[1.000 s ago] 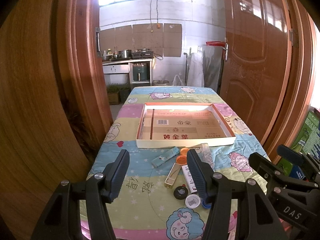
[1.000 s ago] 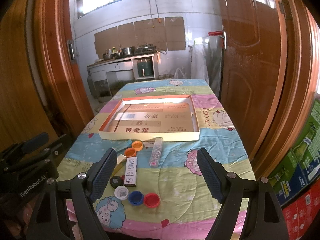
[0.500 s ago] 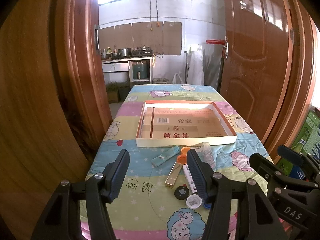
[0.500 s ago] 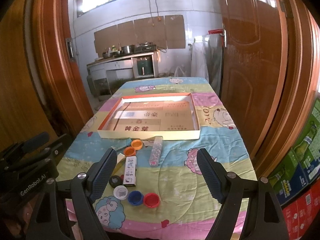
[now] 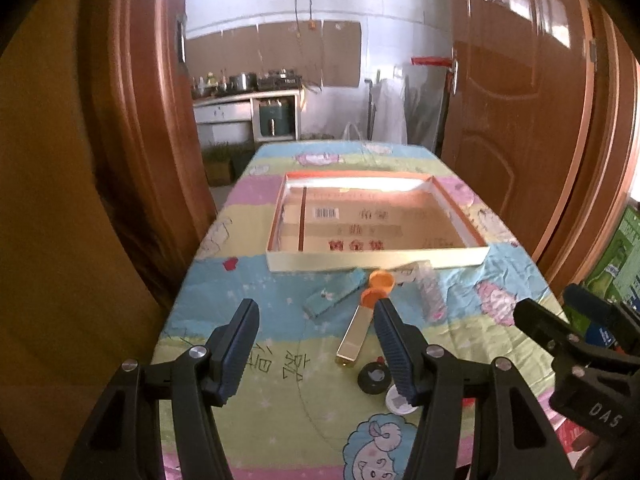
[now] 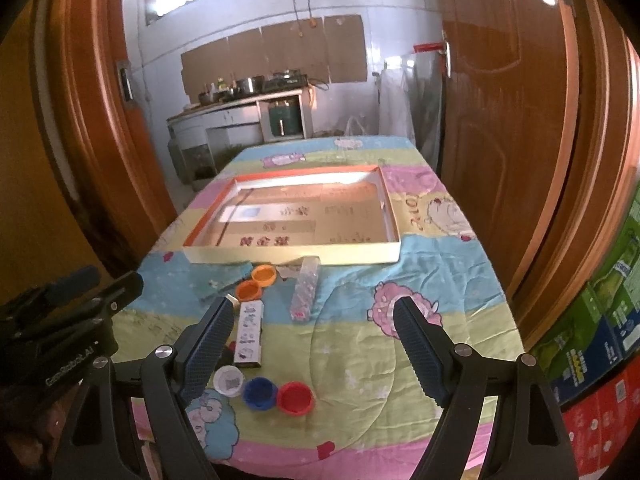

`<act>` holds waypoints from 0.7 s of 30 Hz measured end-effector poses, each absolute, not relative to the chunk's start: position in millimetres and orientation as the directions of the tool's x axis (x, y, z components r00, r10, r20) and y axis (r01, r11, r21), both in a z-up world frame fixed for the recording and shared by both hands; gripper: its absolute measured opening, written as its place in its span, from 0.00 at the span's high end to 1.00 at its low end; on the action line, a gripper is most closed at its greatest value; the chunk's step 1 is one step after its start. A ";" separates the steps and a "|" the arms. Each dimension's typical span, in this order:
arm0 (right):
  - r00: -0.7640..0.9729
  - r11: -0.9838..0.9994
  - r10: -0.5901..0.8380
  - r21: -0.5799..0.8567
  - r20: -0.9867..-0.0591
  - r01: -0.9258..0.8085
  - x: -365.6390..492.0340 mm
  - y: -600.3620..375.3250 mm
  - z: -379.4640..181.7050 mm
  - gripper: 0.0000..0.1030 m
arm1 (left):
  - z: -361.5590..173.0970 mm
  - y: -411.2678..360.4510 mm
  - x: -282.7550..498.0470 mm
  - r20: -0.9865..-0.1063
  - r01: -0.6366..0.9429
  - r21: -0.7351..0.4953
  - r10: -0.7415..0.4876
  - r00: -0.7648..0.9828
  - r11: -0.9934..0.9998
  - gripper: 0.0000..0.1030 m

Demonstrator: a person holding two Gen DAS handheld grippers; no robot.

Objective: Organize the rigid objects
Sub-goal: 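Grasp the blue lighter with the left gripper while the right gripper grasps the clear speckled tube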

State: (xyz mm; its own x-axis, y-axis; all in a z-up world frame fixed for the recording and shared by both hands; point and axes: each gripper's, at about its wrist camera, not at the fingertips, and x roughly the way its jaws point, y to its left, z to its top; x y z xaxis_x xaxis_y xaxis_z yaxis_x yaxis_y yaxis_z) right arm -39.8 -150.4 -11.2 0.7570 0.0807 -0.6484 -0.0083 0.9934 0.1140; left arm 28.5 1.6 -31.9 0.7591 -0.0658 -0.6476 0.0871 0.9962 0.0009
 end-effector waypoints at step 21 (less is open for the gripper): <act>0.642 0.987 0.122 0.158 -0.757 -0.001 49.8 -151.7 -74.4 0.20 | -113.2 -2.6 138.6 -0.783 0.366 -0.004 -0.231 0.578 0.931 0.50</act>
